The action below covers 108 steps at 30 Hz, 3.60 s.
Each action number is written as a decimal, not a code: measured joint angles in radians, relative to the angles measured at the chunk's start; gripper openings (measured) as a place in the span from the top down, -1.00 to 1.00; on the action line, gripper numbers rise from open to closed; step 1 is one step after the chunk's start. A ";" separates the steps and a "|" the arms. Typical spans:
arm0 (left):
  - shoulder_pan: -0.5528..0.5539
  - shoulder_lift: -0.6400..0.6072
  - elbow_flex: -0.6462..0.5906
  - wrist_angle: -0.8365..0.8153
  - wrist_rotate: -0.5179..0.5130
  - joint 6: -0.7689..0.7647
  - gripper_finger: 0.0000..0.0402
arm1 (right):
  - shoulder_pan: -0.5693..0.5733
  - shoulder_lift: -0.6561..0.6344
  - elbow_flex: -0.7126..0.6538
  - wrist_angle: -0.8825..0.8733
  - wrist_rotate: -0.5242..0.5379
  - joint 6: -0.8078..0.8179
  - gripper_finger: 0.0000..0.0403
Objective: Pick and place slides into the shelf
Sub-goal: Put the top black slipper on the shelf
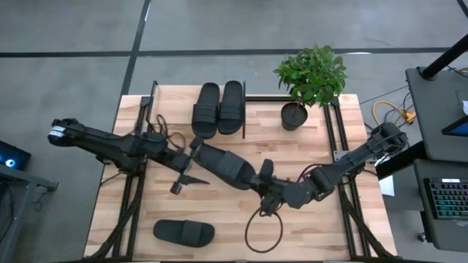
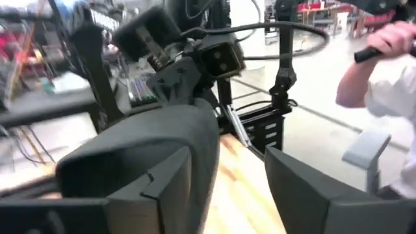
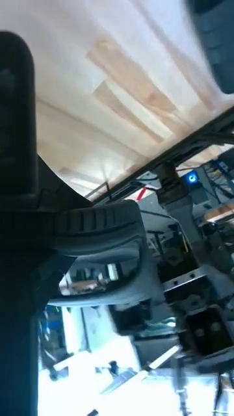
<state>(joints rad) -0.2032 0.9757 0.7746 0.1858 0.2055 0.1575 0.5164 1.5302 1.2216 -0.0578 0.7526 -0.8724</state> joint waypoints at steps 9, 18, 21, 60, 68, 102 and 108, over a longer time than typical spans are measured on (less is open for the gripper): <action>-0.004 -0.215 -0.021 -0.172 -0.130 0.424 -0.01 | 0.002 -0.137 -0.047 0.013 0.023 0.414 0.87; 0.000 -0.283 -0.077 -0.161 -0.293 0.595 -0.01 | 0.039 -0.252 -0.119 0.124 -0.108 0.469 0.87; 0.001 -0.270 -0.079 -0.160 -0.316 0.596 -0.01 | 0.039 -0.262 -0.136 0.163 -0.163 0.443 0.87; 0.000 -0.076 -0.067 0.049 -0.285 0.530 0.20 | 0.002 -0.258 -0.135 0.190 -0.213 0.371 0.88; -0.001 -0.074 -0.066 0.057 -0.276 0.532 0.83 | 0.001 -0.259 -0.135 0.194 -0.210 0.371 0.88; -0.151 -0.177 -0.029 -0.132 -1.249 0.494 0.83 | 0.009 -0.262 -0.136 0.135 0.269 0.375 0.48; -0.236 -0.099 -0.023 -0.122 -1.636 0.582 0.83 | 0.009 -0.261 -0.137 0.131 0.270 0.354 0.52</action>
<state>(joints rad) -0.4391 0.8768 0.7517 0.0637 -1.4304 0.7392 0.5251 1.2690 1.0843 0.0728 1.0222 -0.5187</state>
